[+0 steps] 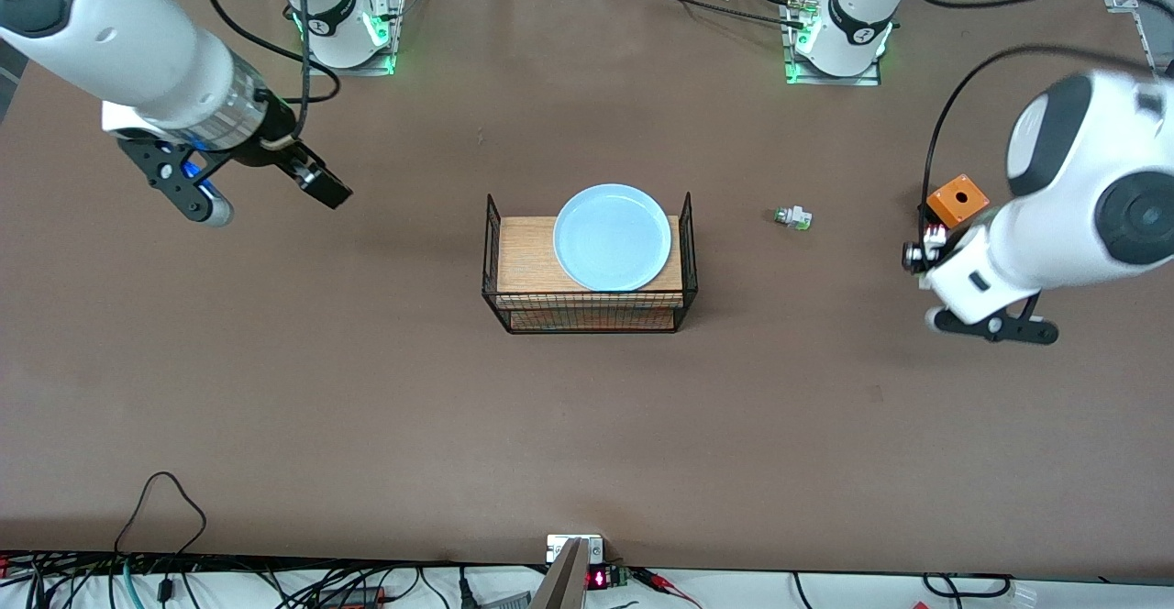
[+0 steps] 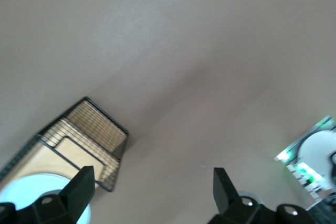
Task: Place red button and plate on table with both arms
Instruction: 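Carry the button with the left gripper while the right gripper reaches the plate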
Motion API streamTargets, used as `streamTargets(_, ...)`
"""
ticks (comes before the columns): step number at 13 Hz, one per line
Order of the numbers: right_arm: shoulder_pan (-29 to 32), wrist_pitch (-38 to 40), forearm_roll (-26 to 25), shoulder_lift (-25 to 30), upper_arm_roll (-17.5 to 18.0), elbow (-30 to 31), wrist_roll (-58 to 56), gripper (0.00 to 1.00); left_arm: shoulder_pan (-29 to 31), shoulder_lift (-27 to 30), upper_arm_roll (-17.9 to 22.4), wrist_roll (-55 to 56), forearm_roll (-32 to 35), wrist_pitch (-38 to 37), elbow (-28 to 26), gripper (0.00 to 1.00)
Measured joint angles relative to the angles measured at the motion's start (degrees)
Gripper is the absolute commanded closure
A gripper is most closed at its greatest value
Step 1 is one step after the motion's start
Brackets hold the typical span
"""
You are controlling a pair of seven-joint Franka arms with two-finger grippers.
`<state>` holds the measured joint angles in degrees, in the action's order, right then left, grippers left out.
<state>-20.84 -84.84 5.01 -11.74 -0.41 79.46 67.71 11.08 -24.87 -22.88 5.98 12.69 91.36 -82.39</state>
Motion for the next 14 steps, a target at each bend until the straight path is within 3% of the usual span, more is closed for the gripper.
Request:
streamTargets(4, -3.74, -1.22, 0.61, -1.51, 0.38, -1.2, 12.58, 0.0, 1.89, -5.6, 0.18, 0.11, 1.26, 15.63, -8.66, 0.78)
streamTargets(8, -11.01, -3.84, 0.59, -4.0, 0.59, -1.66, 23.02, 0.0, 2.54, -10.45, 0.34, 0.1, 2.13, 20.9, -9.34, 0.78)
streamTargets(14, -16.11, -9.37, 0.58, -7.43, 0.61, -1.79, 38.65, 0.0, 2.54, -13.53, 0.52, 0.54, 5.37, 22.81, -9.7, 0.78)
